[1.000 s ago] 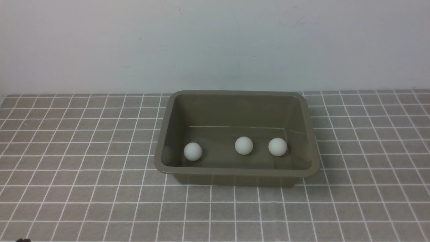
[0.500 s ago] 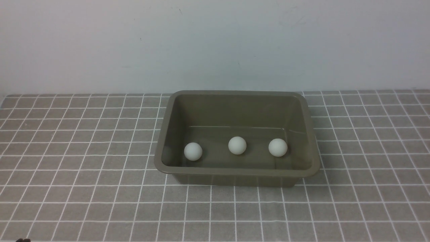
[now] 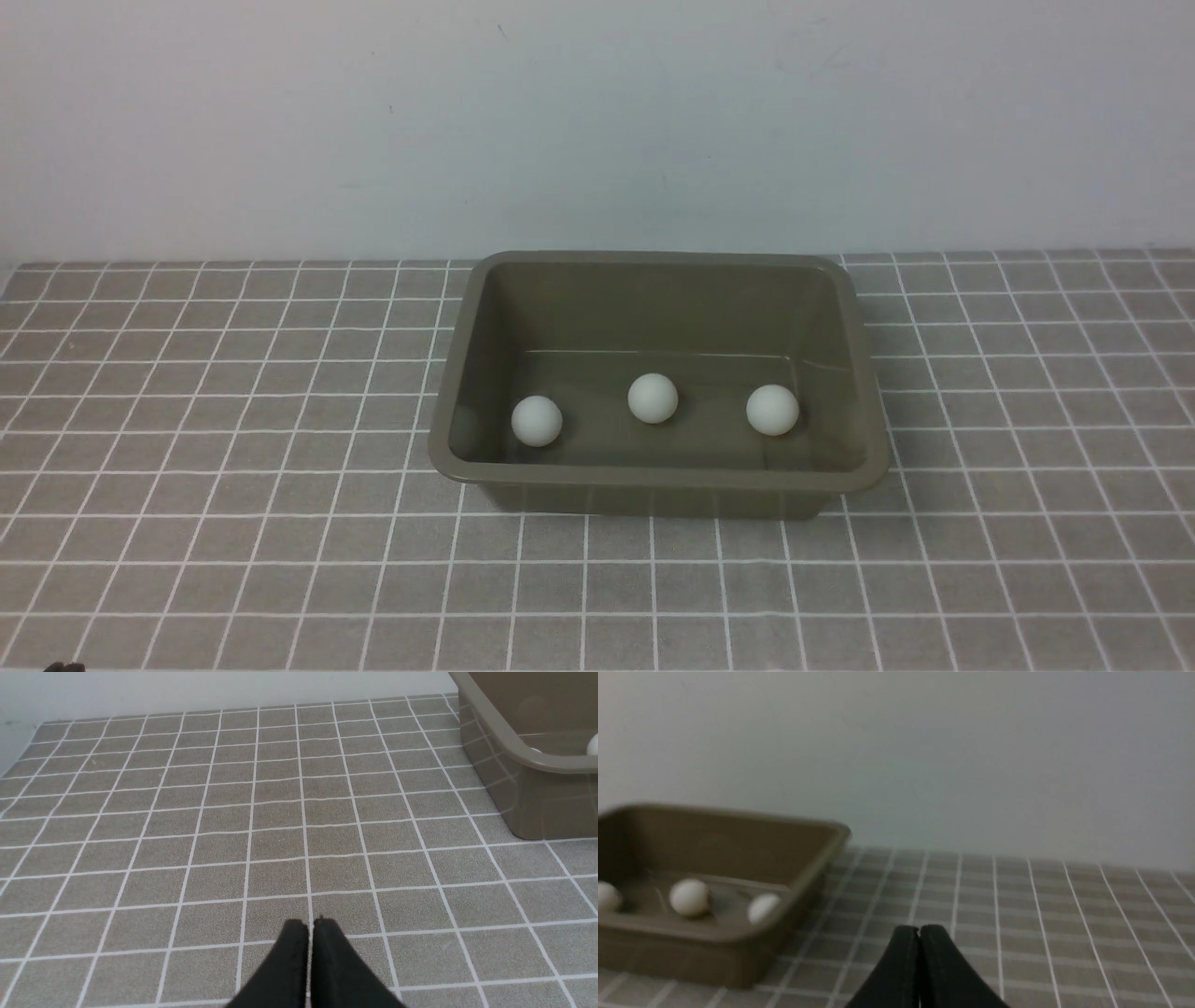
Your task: Put the table tennis balls into the box on the grey coffee tablecloth.
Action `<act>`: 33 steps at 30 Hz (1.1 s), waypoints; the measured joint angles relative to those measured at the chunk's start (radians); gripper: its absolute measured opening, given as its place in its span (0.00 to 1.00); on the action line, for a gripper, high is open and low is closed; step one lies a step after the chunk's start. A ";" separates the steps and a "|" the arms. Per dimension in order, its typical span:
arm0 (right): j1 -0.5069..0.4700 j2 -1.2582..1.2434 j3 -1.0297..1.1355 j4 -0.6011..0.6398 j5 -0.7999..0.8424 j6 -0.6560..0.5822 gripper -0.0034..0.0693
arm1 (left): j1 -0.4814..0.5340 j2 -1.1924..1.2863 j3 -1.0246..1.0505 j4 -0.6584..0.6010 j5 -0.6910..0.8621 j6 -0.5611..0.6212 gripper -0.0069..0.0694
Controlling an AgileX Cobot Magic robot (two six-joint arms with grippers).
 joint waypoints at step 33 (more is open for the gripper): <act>-0.057 0.000 0.047 -0.011 0.025 0.003 0.03 | 0.000 0.000 0.000 0.000 0.004 0.000 0.08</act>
